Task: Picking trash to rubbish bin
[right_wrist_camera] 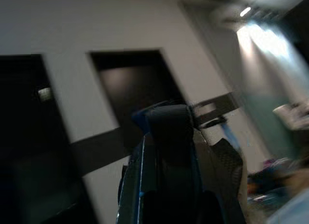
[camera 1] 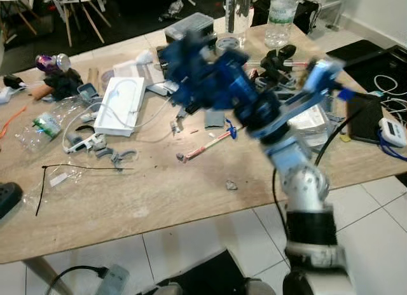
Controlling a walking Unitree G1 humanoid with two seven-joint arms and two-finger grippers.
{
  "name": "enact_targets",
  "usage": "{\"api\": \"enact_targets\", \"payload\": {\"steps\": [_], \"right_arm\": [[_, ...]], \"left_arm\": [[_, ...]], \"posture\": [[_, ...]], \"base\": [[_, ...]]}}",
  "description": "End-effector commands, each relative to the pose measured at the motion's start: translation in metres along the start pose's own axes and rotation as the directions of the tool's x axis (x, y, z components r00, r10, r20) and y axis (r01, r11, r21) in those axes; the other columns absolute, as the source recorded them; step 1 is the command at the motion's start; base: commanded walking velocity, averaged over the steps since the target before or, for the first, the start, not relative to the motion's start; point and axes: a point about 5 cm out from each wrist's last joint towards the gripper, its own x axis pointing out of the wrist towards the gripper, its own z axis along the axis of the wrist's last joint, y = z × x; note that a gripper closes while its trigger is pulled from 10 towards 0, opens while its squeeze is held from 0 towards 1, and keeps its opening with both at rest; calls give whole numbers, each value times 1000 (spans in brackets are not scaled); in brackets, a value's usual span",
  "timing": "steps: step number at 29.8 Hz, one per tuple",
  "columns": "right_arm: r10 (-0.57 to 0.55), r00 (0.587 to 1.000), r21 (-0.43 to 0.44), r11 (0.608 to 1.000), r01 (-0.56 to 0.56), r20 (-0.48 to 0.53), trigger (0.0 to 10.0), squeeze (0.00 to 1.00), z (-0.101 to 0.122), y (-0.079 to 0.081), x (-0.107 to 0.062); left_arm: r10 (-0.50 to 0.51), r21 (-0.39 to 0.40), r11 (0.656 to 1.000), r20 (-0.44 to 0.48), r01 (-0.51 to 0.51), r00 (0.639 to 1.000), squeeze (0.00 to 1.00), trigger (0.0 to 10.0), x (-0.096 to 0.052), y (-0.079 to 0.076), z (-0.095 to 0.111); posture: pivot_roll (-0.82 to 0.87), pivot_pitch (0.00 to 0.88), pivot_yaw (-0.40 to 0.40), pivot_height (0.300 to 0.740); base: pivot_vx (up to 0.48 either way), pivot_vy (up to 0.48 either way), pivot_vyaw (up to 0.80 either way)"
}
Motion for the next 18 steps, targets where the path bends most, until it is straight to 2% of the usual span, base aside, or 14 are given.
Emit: {"api": "enact_targets", "payload": {"steps": [1, 3, 5, 10, 11, 12, 13, 15, 16, 18], "right_arm": [[82, 997, 14, 997, -82, -2, 10000, 0, 0, 13, 10], [93, 996, 21, 995, -93, -11, 10000, 0, -2, 15, 11], [102, 993, 22, 995, -101, -57, 10000, 0, -11, 18, 14], [102, 988, 13, 995, -101, -115, 10000, 0, -22, 20, 15], [100, 986, 12, 995, -99, -133, 10000, 0, -25, 22, 14], [100, 986, 12, 995, -99, -133, 10000, 0, -25, 22, 14], [99, 984, 11, 995, -98, -145, 10000, 0, -27, 24, 13], [97, 980, 15, 995, -96, -174, 10000, 0, -32, 26, 11], [97, 980, 15, 995, -96, -174, 10000, 0, -32, 26, 11], [90, 975, 15, 996, -89, -204, 10000, 0, -37, 26, 9]], "left_arm": [[59, -53, 997, -9, -59, 998, 0, 10000, -1, 16, 0], [71, -32, 997, -9, -72, 997, 0, 10000, -1, 20, 2], [124, -7, 992, -33, -124, 992, 0, 10000, -3, 33, -1], [204, -28, 978, -74, -207, 976, 0, 10000, -7, 48, -10], [236, -84, 966, -92, -244, 967, 0, 10000, -9, 53, -14], [236, -84, 966, -92, -244, 967, 0, 10000, -9, 53, -14], [257, -123, 955, -106, -269, 961, 0, 10000, -10, 56, -17], [293, -260, 911, -142, -321, 946, 0, 10000, -12, 61, -23], [293, -260, 911, -142, -321, 946, 0, 10000, -12, 61, -23], [318, -362, 858, -180, -363, 931, 0, 10000, -14, 66, -30]], "posture": [[22, 78, 98, 740], [22, 78, 98, 740], [13, 71, 101, 740], [-4, 61, 98, 740], [-6, 60, 94, 740], [-6, 60, 94, 740], [-6, 60, 94, 740], [-7, 64, 86, 740], [-7, 64, 86, 740], [-7, 67, 81, 740]], "base": [[0, 0, 0], [0, 0, 0], [0, 0, 0], [0, 0, 0], [0, 0, 0], [0, 0, 0], [0, 0, 0], [0, 0, 0], [0, 0, 0], [0, 0, 0]]}}
